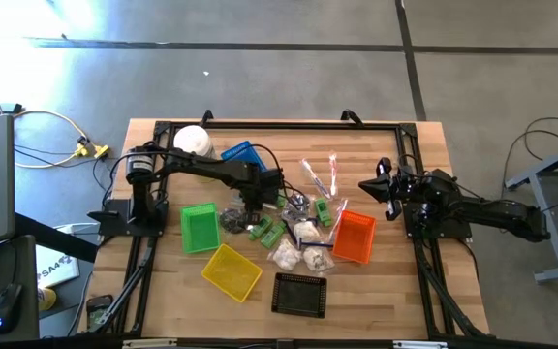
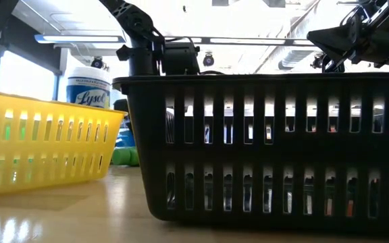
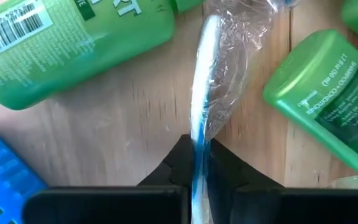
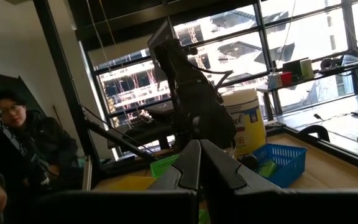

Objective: Pick & Place Travel size toiletries
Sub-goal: Put the blue toothbrush into the yellow bin

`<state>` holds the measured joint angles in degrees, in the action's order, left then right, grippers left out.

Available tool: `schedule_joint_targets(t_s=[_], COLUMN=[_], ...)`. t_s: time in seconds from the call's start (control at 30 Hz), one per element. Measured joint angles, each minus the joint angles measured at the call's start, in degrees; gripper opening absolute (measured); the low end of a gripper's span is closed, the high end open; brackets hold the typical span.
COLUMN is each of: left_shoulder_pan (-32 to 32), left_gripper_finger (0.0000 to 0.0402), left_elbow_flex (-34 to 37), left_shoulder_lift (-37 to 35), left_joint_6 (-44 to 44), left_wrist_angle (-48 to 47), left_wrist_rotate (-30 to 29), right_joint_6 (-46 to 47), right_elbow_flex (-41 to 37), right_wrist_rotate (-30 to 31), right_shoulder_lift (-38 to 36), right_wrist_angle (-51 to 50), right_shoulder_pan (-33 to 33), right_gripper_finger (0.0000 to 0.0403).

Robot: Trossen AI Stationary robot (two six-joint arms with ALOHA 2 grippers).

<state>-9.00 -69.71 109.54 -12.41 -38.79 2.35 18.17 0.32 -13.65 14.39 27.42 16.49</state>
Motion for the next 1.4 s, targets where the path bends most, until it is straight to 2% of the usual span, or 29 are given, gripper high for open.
schedule_joint_targets(t_s=[0.17,0.37,0.7,1.1,1.23,1.4], left_shoulder_pan=[0.1,0.0,0.4,0.4,0.4,0.4], left_gripper_finger=[0.0034,0.001,0.002,0.0012,0.0012,0.0012], left_elbow_flex=[-2.6,-7.9,-13.1,-12.4,-7.8,2.6], left_shoulder_lift=[-0.2,-0.9,-3.8,-24.9,-32.9,-45.5], left_joint_6=[0.7,1.0,1.1,2.7,3.9,6.7], left_wrist_angle=[-3.8,-11.8,-16.3,-14.9,-13.6,-6.3], left_wrist_rotate=[-1.7,-2.1,-3.3,-2.6,-2.5,-2.4], right_joint_6=[-0.2,-0.4,-0.4,-0.4,-0.4,-0.4], right_elbow_flex=[0.0,0.0,0.0,0.0,0.0,0.0], right_wrist_rotate=[0.1,0.2,0.1,0.0,0.0,0.0], right_shoulder_lift=[0.0,0.0,0.0,0.0,0.0,0.0], right_wrist_angle=[-0.2,-0.2,-0.3,0.0,0.1,0.0], right_shoulder_pan=[0.0,0.0,0.0,0.0,0.0,0.0], right_gripper_finger=[0.0003,0.0003,0.0003,0.0003,0.0003,0.0003])
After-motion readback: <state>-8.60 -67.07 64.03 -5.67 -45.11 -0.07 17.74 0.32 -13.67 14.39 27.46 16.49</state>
